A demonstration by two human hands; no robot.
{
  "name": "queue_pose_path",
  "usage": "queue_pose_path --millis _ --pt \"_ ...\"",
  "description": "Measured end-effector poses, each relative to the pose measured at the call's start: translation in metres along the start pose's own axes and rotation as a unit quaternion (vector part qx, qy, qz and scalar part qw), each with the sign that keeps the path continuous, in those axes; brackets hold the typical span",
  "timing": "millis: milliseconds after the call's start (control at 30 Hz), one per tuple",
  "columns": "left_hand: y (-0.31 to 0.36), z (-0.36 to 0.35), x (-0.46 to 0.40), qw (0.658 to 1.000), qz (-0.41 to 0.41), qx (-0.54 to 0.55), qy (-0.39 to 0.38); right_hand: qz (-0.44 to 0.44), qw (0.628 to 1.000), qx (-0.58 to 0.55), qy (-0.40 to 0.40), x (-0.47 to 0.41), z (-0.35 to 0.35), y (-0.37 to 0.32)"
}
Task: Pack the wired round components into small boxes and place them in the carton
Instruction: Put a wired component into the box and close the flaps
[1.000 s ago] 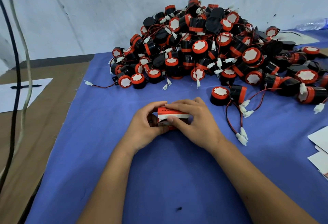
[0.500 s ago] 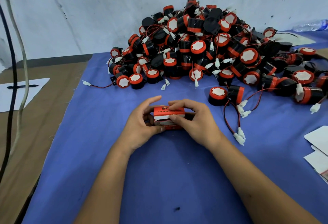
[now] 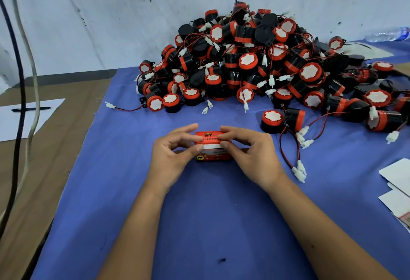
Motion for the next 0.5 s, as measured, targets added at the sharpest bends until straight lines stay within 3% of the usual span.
queue_pose_path --millis 300,500 --pt "0.006 -0.006 0.003 0.989 -0.069 -0.119 0.060 0.037 0.996 0.071 0.033 -0.004 0.002 -0.004" --pt "0.016 -0.010 0.005 0.970 -0.124 -0.203 0.043 -0.005 0.995 0.001 -0.097 -0.002 0.009 0.001"
Point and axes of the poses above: each hand's wrist, its own x-axis away from the middle knuckle, its own z-axis out of the back of the hand, y = z × x, the point moved 5 cm from there along -x, towards the middle knuckle, and after that the axes turned 3 degrees about -y, right-handed, at the moved point
